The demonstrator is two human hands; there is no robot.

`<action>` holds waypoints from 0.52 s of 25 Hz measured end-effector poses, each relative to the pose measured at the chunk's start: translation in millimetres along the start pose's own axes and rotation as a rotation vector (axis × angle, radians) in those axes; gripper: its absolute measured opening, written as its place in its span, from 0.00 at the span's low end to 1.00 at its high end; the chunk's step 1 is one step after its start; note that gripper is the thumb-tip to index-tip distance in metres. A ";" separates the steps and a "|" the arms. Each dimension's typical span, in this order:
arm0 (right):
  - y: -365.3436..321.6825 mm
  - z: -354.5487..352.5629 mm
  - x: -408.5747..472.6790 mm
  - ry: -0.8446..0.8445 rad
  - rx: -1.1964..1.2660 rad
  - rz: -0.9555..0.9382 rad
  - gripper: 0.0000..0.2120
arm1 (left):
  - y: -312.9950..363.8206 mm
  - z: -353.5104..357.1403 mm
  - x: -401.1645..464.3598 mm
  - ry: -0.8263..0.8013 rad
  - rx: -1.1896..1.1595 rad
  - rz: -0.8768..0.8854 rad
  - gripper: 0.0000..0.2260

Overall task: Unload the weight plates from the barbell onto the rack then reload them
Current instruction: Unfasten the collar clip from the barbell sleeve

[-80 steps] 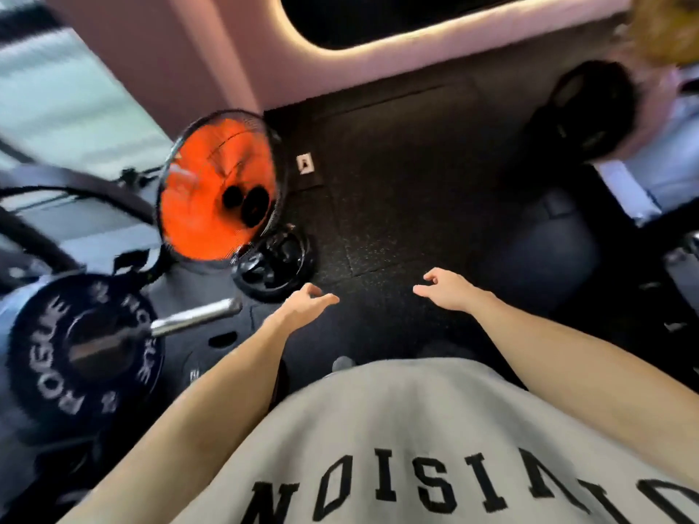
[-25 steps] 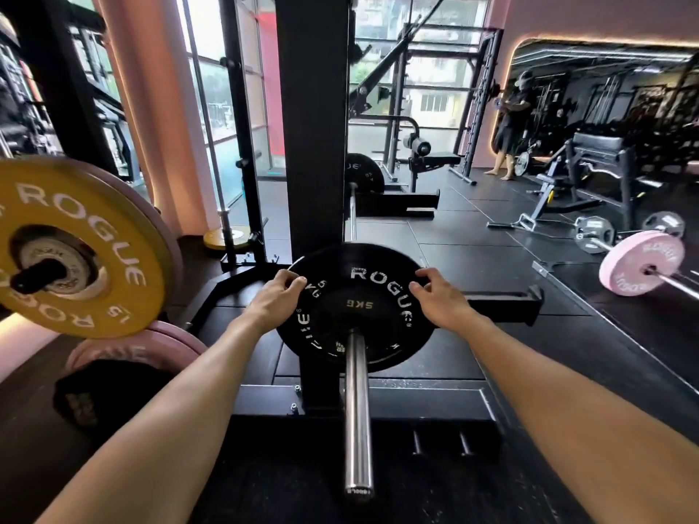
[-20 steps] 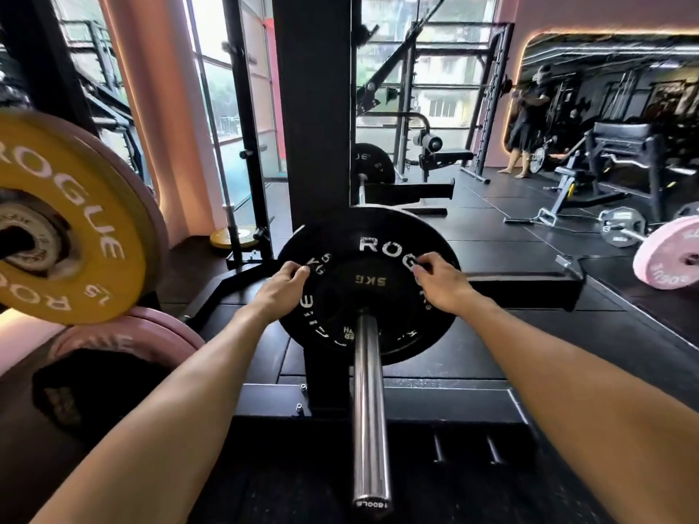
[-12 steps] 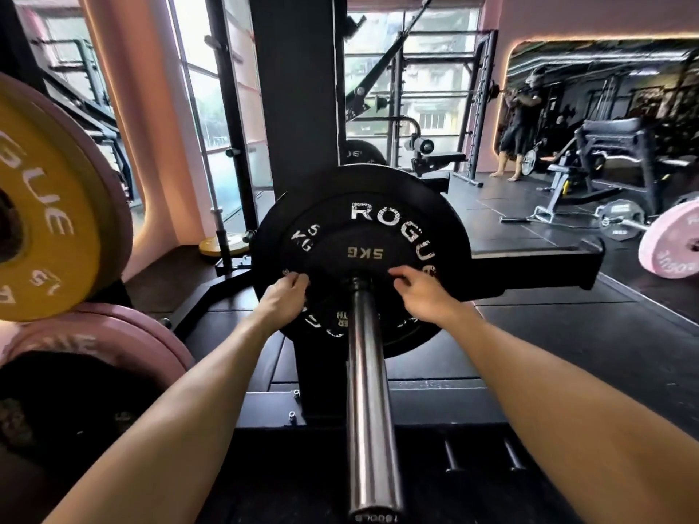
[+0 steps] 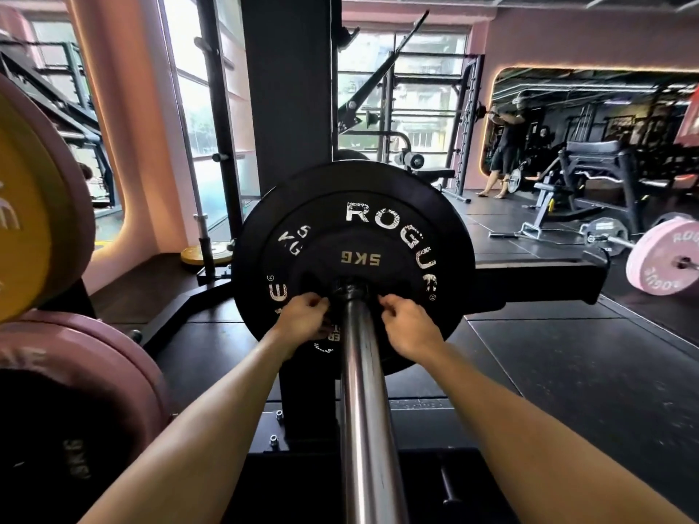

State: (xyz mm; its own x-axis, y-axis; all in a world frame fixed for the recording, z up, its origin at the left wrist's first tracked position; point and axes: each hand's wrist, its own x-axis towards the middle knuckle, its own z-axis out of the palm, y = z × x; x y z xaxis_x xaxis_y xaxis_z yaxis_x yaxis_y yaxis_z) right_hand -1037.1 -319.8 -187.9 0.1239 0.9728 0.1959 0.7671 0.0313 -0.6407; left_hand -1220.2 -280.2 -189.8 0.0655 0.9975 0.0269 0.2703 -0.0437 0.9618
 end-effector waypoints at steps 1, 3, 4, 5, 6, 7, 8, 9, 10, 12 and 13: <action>-0.7 1.0 -1.7 0.007 -0.019 0.006 0.19 | 2.4 3.2 -0.8 -0.001 -0.027 0.001 0.09; -2.6 3.1 -5.1 0.009 -0.041 0.014 0.19 | 6.2 8.2 -1.7 0.014 -0.072 -0.015 0.08; -2.9 3.7 -6.1 0.007 -0.050 0.014 0.19 | 6.9 10.1 -1.6 0.023 -0.092 -0.021 0.08; -2.8 3.8 -5.8 0.006 -0.053 0.016 0.18 | 7.4 11.2 -0.9 0.033 -0.101 -0.017 0.08; -1.8 3.7 -5.0 0.004 -0.049 0.022 0.18 | 7.9 11.6 0.6 0.041 -0.095 -0.007 0.09; -0.6 3.8 -4.3 0.000 -0.034 0.031 0.18 | 8.2 11.1 2.5 0.045 -0.089 0.003 0.09; 1.2 4.5 -3.9 -0.007 -0.013 0.040 0.18 | 7.9 10.3 4.2 0.045 -0.093 0.010 0.10; 3.0 5.9 -4.6 -0.020 0.010 0.046 0.18 | 7.0 9.0 5.3 0.045 -0.110 0.013 0.10; 4.2 7.3 -5.9 -0.033 0.032 0.048 0.18 | 6.0 7.2 5.3 0.047 -0.139 0.012 0.10; 5.7 8.8 -7.7 -0.057 0.049 0.045 0.19 | 3.3 4.4 4.7 0.053 -0.203 0.001 0.09; 6.2 7.9 -6.6 -0.065 0.047 0.044 0.19 | 2.5 3.4 3.9 0.053 -0.243 -0.019 0.09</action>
State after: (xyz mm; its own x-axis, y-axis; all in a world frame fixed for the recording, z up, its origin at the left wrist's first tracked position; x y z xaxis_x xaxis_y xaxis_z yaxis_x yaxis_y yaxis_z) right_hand -1038.2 -324.2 -199.0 0.1149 0.9862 0.1190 0.7311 -0.0029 -0.6822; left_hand -1216.1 -276.5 -188.2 0.0101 0.9998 0.0158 0.0319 -0.0161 0.9994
